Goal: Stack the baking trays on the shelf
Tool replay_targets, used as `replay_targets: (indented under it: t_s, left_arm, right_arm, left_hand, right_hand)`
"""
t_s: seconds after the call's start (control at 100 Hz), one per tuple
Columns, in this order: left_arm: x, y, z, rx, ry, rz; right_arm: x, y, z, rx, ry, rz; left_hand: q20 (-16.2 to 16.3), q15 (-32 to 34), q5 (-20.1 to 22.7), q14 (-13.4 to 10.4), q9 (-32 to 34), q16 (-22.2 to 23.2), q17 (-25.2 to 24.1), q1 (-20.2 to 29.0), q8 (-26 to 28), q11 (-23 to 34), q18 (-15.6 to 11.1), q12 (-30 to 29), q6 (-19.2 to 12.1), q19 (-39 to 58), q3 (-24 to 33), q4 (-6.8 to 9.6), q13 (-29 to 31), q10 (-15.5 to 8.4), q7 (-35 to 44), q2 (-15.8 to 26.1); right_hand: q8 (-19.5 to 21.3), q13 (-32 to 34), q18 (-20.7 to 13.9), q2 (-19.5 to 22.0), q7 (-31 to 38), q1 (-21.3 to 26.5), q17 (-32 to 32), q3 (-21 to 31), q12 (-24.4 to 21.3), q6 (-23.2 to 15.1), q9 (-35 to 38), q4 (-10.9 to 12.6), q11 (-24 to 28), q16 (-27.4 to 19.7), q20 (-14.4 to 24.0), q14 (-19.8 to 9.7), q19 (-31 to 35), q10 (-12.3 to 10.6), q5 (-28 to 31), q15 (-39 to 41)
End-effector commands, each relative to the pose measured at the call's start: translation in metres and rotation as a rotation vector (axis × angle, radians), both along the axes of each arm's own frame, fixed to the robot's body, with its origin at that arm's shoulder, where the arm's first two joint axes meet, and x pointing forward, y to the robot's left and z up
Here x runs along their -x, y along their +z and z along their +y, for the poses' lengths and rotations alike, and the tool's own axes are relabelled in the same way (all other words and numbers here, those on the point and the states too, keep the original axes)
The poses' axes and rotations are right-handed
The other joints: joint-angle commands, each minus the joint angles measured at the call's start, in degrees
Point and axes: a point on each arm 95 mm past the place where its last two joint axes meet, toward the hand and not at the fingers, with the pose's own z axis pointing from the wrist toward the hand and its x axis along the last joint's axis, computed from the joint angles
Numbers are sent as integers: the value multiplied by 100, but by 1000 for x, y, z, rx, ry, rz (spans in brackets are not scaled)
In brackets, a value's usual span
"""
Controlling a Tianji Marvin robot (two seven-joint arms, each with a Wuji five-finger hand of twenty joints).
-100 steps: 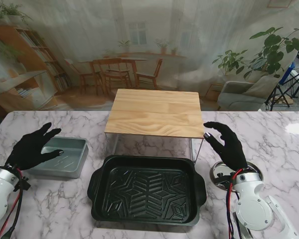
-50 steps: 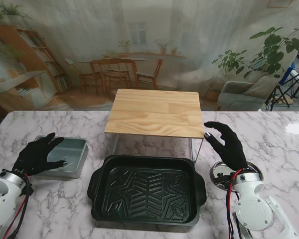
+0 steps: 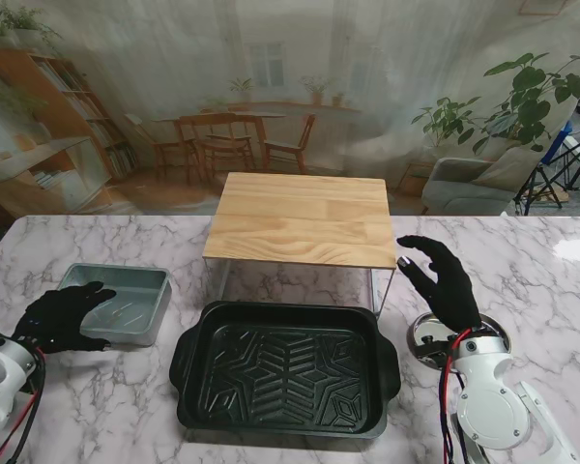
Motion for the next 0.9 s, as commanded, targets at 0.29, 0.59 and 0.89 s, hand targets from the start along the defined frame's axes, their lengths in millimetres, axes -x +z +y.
replay_targets:
  t_s: [0.29, 0.59, 0.89]
  left_arm:
    - [3, -13, -2, -60, 32, 109]
    - [3, -21, -3, -64, 27, 161]
    - [-5, -29, -6, -63, 10, 190]
  right_arm:
    - [1, -2, 1, -3, -16, 12]
    - [0, -2, 2, -9, -18, 16]
    - [0, -2, 4, -7, -18, 24]
  left_hand:
    - [175, 336, -170, 384, 63, 325, 210, 741, 210, 205, -98, 151, -704, 526, 1083, 804, 278, -155, 308, 93]
    - [194, 335, -131, 327, 74, 354, 192, 1044, 231, 230, -115, 148, -817, 568, 1245, 798, 306, -370, 375, 334]
    - [202, 338, 74, 84, 301, 372, 192, 1290, 275, 368, -186, 182, -964, 595, 1162, 618, 467, -393, 568, 493]
  right_hand:
    - [100, 131, -213, 258, 77, 209, 7, 216, 56, -105, 136, -27, 168, 145, 102, -187, -71, -21, -18, 68]
    - [114, 122, -207, 270, 105, 176, -9, 245, 78, -110, 143, -56, 220, 158, 96, -191, -66, -8, -18, 105]
    - [119, 120, -208, 268, 109, 168, -24, 247, 88, -108, 147, -61, 247, 165, 96, -191, -47, -5, -24, 128]
